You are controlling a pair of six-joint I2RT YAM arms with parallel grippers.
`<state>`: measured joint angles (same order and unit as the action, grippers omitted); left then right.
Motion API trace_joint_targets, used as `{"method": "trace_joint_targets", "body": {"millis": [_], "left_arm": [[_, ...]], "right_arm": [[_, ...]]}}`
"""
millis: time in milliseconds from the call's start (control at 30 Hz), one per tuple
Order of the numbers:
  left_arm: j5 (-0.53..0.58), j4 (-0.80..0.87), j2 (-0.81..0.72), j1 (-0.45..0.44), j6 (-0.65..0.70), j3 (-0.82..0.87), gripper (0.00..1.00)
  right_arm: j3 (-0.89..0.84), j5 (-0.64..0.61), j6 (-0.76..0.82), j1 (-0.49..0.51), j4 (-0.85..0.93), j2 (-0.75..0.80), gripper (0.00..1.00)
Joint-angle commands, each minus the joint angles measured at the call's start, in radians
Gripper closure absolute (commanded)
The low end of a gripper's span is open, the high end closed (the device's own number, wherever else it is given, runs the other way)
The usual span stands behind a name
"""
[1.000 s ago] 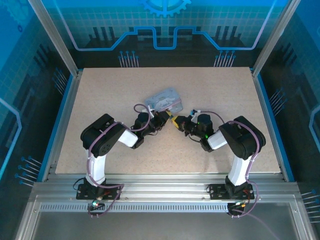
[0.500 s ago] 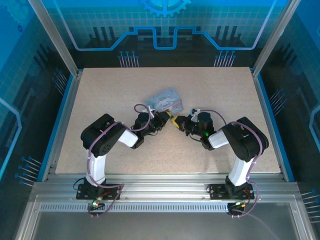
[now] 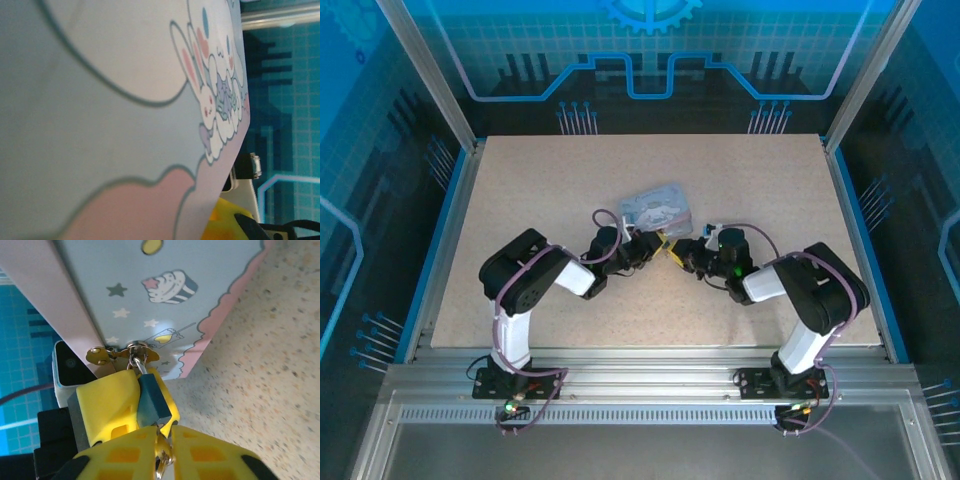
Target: Unlock a padlock with a key
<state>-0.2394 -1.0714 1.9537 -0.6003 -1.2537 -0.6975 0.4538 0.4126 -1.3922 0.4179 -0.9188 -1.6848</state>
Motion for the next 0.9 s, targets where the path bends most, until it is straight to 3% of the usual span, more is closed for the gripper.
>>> {"method": "trace_joint_targets", "body": {"millis": [0, 233, 433, 867], "left_arm": [[-0.09, 0.075, -0.05, -0.015, 0.047, 0.007, 1.0], [-0.097, 0.152, -0.067, -0.014, 0.06, -0.006, 1.0], [-0.083, 0.294, -0.14, -0.016, 0.11, -0.027, 1.0], [-0.071, 0.466, -0.208, -0.021, 0.143, -0.072, 1.0]], "right_arm": [[-0.029, -0.005, 0.078, -0.035, 0.059, 0.087, 0.8], [-0.03, -0.028, 0.272, -0.068, 0.435, 0.305, 0.71], [0.036, -0.092, 0.476, -0.083, 0.808, 0.443, 0.7], [0.181, -0.242, 0.738, 0.031, 1.094, 0.466, 0.68]]}}
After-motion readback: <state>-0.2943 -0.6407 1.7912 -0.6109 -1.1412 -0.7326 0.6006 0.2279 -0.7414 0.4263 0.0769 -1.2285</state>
